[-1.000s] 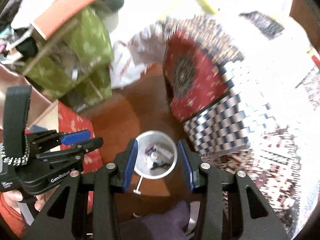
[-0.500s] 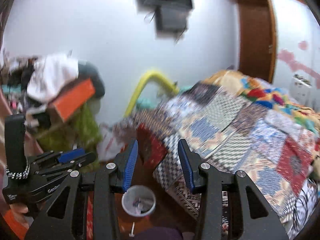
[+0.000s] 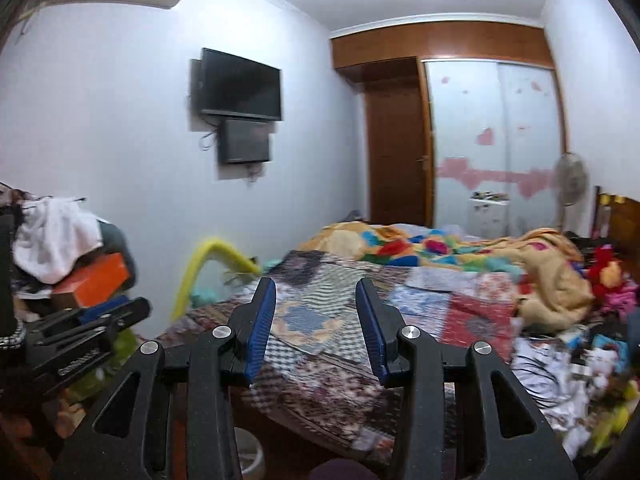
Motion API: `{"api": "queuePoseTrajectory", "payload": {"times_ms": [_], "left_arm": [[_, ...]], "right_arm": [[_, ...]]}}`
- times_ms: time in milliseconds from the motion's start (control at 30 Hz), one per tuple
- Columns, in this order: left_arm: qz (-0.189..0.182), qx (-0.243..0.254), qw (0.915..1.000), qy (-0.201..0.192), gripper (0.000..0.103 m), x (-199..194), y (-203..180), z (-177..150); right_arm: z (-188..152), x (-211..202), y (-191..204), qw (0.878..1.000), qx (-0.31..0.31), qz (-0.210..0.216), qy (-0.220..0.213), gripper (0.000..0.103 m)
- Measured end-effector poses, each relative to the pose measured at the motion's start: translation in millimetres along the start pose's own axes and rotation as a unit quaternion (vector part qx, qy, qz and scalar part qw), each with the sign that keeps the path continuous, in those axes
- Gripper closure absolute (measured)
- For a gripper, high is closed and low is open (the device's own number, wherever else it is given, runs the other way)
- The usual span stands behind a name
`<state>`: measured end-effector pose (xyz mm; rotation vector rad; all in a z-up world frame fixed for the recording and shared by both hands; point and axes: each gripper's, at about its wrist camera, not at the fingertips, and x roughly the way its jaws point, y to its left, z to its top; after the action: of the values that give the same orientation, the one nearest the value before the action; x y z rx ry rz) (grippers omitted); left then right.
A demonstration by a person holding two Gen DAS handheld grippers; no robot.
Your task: Collect trash
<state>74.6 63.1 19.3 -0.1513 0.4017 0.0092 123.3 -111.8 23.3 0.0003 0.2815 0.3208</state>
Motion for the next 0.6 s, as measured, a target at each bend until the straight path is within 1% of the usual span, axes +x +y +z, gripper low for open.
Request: {"api": "queuePoseTrajectory", "payload": {"times_ms": [33,67,100,133,167,200,233,267,300,333,367,467,533,600], "left_arm": [[-0.001,0.008,1.0000,0.005,0.062,-5,-2,-5],[0.001,0.012,0.9999,0.008,0.059,-6,-4,-9],[0.005,0.015,0.9998,0.010,0.053,-9,-7,-14],[0.007,0.018,0.9997,0.013,0.047,-12,-9,-19],[0.007,0.021,0.9996,0.016,0.044,-13,-9,-23],[0.005,0.024,0.9994,0.022,0.038,-14,-10,-27],[0.002,0.026,0.9993,0.026,0.033,-16,-13,-31],[0.003,0.027,0.9993,0.027,0.030,-19,-13,-34],[0.005,0.027,0.9993,0.026,0.025,-20,-13,-36],[0.008,0.027,0.9993,0.025,0.018,-23,-14,-39],[0.010,0.028,0.9993,0.022,0.016,-26,-14,-40],[0.010,0.034,0.9993,0.012,0.014,-33,-17,-44],[0.005,0.036,0.9993,0.010,0.014,-37,-18,-45],[0.003,0.039,0.9992,0.007,0.014,-41,-19,-46]], "right_arm": [[-2,-2,-1,1.000,0.004,-0.003,0.004,0.065],[-4,-2,-3,1.000,0.013,-0.002,0.015,0.060],[-6,-1,-6,1.000,0.019,-0.003,0.021,0.048],[-8,-3,-8,0.999,0.026,-0.005,0.028,0.041],[-11,-4,-9,0.999,0.034,-0.013,0.029,0.034],[-13,-11,-13,0.999,0.035,-0.022,0.026,0.031],[-15,-14,-13,0.998,0.034,-0.042,0.020,0.028],[-18,-22,-16,0.998,0.032,-0.054,0.017,0.018],[-19,-25,-16,0.997,0.031,-0.063,0.017,0.004],[-19,-28,-17,0.997,0.033,-0.072,0.016,0.000],[-21,-32,-19,0.996,0.040,-0.083,0.012,0.000],[-25,-45,-20,0.994,0.043,-0.097,0.001,0.000],[-26,-47,-19,0.994,0.038,-0.105,0.003,0.000],[-28,-51,-19,0.994,0.036,-0.104,0.008,0.000]]}}
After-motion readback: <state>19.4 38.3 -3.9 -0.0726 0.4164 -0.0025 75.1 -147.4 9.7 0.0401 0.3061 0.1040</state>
